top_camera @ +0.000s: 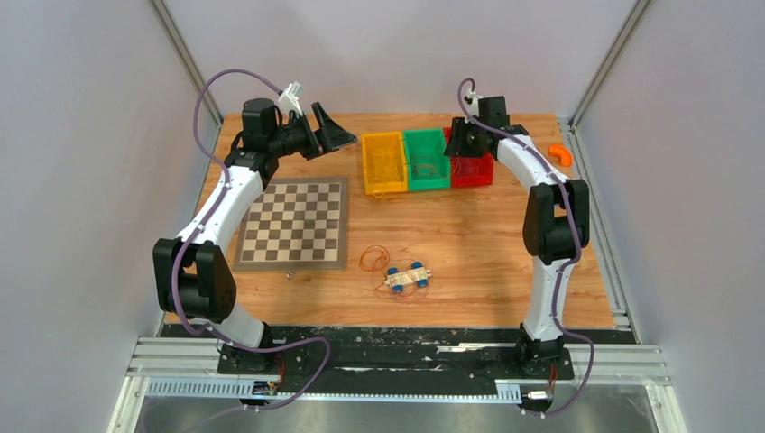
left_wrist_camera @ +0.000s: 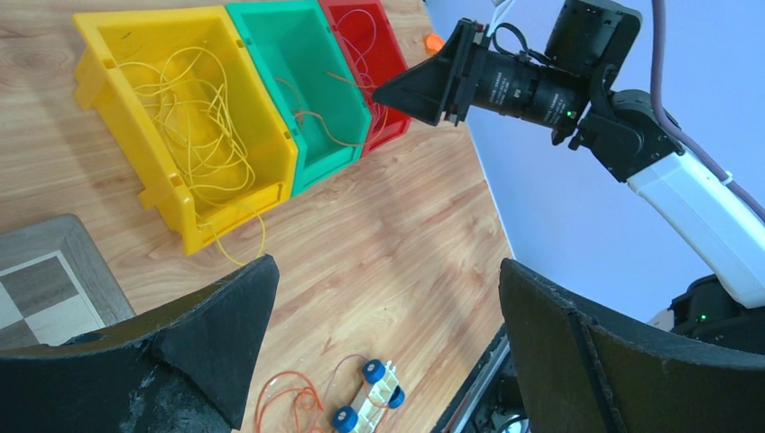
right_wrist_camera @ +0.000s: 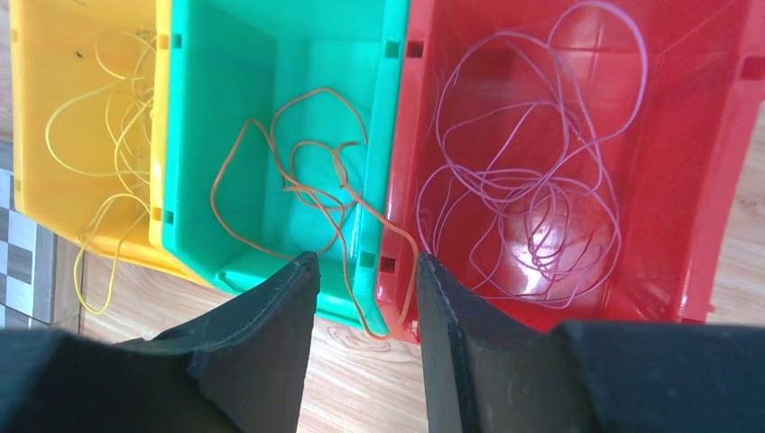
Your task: Untangle the cables
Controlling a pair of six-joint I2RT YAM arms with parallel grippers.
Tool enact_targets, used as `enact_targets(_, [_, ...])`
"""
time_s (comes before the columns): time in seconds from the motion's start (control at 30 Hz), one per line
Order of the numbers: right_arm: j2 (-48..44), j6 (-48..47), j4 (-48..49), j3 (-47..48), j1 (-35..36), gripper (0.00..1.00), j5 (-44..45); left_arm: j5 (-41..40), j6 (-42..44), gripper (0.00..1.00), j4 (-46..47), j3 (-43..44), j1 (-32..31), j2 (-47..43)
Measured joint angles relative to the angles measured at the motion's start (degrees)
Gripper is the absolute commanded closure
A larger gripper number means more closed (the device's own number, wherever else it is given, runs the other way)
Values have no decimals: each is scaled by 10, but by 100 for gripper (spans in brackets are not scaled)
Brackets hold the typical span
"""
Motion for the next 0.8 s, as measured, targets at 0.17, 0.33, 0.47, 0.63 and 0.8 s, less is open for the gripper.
enact_targets(0.17, [7, 6, -6, 0, 0, 66, -1, 0, 0, 0, 0, 0, 0, 0])
enact_targets(0.33, [10, 9, -5, 0, 0, 55, 0, 0, 0, 0, 0, 0, 0, 0])
enact_targets(0.47, [10, 8, -6, 0, -3, 60, 6, 1, -1, 0, 1, 0, 0, 0])
enact_targets(0.63, [10, 6, -6, 0, -9, 78, 8, 3, -1, 0, 3, 0, 0, 1])
enact_targets(0.8, [10, 7, -6, 0, -14, 86, -9, 5, -1, 0, 4, 2, 0, 6])
